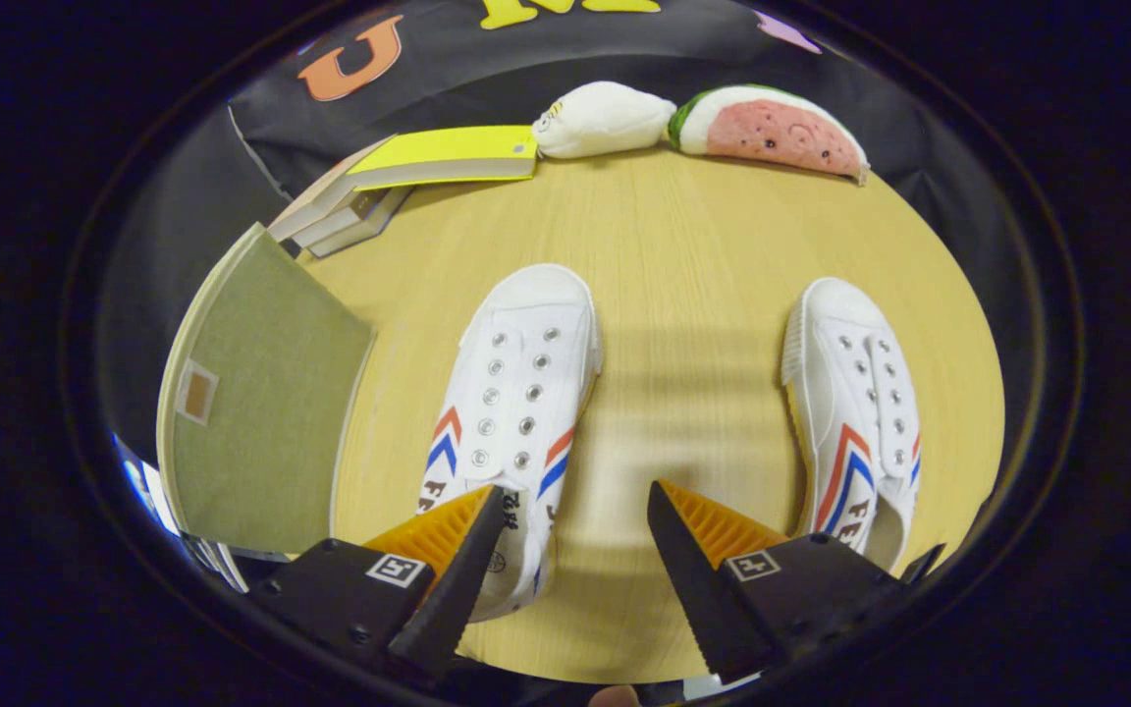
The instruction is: Open the storage box then place both shoes into the box .Put the left shoe in first, then the right shoe, with the right side of both shoes facing outward in a uniform manner.
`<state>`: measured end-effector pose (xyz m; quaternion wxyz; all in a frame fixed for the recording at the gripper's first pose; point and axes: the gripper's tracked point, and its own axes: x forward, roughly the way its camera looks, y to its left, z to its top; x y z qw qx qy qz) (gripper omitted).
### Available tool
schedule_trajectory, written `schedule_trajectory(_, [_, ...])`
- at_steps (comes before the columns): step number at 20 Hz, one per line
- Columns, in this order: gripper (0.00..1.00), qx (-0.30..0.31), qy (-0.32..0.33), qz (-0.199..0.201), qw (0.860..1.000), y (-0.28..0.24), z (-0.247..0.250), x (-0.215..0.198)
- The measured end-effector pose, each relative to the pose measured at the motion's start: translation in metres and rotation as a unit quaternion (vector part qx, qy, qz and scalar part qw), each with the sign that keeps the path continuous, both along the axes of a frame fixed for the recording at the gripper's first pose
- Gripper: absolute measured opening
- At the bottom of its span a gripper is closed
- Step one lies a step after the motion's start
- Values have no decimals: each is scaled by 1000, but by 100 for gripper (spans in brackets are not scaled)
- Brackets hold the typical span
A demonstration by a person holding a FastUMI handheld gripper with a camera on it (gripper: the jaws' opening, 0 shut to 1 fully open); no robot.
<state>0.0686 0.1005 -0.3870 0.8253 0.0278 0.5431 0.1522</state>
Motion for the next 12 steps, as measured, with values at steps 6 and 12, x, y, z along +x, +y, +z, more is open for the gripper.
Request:
schedule_trajectory(6, [53, 52, 42, 27, 997, 17, -1, 2])
schedule_trajectory(12, [7, 98, 72, 16, 992, 17, 5, 3])
